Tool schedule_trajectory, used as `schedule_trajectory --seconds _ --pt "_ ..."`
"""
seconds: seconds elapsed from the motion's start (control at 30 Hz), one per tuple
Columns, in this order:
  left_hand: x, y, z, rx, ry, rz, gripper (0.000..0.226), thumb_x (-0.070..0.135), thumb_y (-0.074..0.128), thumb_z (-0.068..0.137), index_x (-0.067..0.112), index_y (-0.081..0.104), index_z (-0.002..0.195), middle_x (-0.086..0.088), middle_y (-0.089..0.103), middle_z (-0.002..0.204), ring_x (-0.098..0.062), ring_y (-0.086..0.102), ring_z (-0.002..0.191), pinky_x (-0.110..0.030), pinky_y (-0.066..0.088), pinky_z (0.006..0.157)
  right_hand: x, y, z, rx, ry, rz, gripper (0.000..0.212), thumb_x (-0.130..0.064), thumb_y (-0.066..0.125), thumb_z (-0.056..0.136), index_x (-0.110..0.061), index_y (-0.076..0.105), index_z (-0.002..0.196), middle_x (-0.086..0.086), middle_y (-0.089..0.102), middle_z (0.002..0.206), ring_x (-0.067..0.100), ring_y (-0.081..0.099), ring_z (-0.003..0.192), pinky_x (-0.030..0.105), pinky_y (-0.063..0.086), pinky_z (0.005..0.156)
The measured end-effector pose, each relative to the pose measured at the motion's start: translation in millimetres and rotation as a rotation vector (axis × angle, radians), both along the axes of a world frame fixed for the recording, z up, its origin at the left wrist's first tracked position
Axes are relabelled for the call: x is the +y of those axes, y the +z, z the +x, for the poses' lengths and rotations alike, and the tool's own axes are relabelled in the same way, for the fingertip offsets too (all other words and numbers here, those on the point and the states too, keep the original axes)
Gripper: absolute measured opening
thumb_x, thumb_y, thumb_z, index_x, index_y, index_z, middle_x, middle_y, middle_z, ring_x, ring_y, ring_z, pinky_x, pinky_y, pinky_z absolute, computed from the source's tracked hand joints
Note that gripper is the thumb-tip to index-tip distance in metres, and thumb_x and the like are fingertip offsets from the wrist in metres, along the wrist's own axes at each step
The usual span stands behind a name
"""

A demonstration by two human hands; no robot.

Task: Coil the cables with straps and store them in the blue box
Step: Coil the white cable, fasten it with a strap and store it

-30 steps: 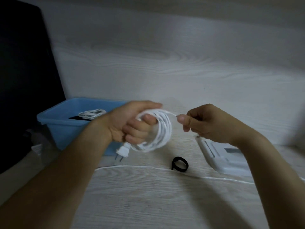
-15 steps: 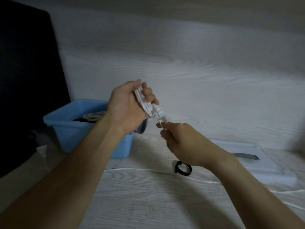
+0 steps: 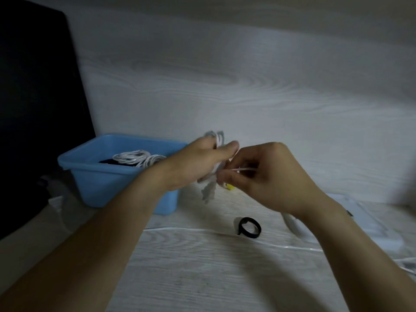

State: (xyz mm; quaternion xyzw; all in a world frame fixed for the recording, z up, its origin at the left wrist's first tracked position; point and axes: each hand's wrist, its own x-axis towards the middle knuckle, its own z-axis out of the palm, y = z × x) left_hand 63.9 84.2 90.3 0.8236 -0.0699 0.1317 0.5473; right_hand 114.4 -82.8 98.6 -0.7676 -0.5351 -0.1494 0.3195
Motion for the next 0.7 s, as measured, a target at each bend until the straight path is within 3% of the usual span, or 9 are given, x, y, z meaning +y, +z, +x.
schedule_trajectory --seconds 0.1,0.23,0.33,0.43,0.5,0.63,0.7 --pt "-7 2 -6 0.201 -0.196 -0.016 0.064 0.056 0.034 0.098 0.004 0.056 0.068 -0.011 0.055 0.057 -0.026 0.053 0.057 -0.031 0.047 0.061 -5 3 3 0.050 -0.011 0.089 0.022 -0.038 0.087 0.068 -0.020 0.075 0.071 -0.013 0.067 0.055 0.001 0.059 0.048 0.011 0.039 0.050" --pt "-10 -1 -8 0.258 -0.174 -0.030 0.057 0.055 0.031 0.099 0.014 0.050 0.063 -0.004 0.039 0.048 -0.017 0.034 0.043 -0.028 0.040 0.051 -8 5 9 0.086 -0.018 0.115 0.025 -0.044 0.086 0.067 -0.021 0.074 0.071 -0.009 0.069 0.058 0.005 0.059 0.049 0.022 0.046 0.050" --pt "-2 1 -10 0.321 -0.198 -0.003 0.059 0.065 0.040 0.092 0.012 0.053 0.070 0.000 0.027 0.045 -0.014 0.022 0.038 -0.025 0.029 0.046 -14 6 18 0.128 -0.013 0.163 0.026 -0.043 0.080 0.073 -0.018 0.074 0.072 -0.008 0.061 0.050 0.006 0.046 0.041 0.017 0.034 0.046" --pt "2 5 -13 0.316 -0.231 -0.136 0.054 0.062 0.048 0.088 0.014 0.048 0.062 0.002 0.022 0.042 -0.011 0.017 0.034 -0.022 0.026 0.041 -21 7 28 0.159 0.008 0.197 0.025 -0.043 0.072 0.081 -0.018 0.077 0.076 0.000 0.053 0.045 0.011 0.037 0.039 0.024 0.032 0.044" --pt "2 6 -12 0.277 -0.221 -0.223 0.049 0.056 0.048 0.087 0.016 0.043 0.060 0.003 0.021 0.041 -0.010 0.016 0.034 -0.022 0.024 0.040 -22 7 30 0.178 0.025 0.204 0.024 -0.041 0.069 0.085 -0.020 0.078 0.081 0.008 0.055 0.050 0.023 0.042 0.044 0.031 0.037 0.046" --pt "1 5 -9 0.272 -0.258 -0.454 0.044 0.051 0.046 0.085 0.019 0.042 0.055 0.006 0.020 0.037 -0.009 0.016 0.031 -0.022 0.022 0.038 -18 3 31 0.192 0.028 0.230 0.025 -0.038 0.063 0.089 -0.020 0.080 0.089 -0.001 0.055 0.050 0.005 0.043 0.045 0.017 0.036 0.048" --pt "3 7 -7 0.240 -0.314 -0.652 0.044 0.049 0.045 0.085 0.020 0.042 0.052 0.007 0.021 0.034 -0.009 0.018 0.028 -0.022 0.018 0.038 -17 1 34 0.204 0.000 0.223 0.026 -0.040 0.060 0.092 -0.022 0.078 0.088 -0.007 0.052 0.049 0.005 0.043 0.044 0.015 0.036 0.049"
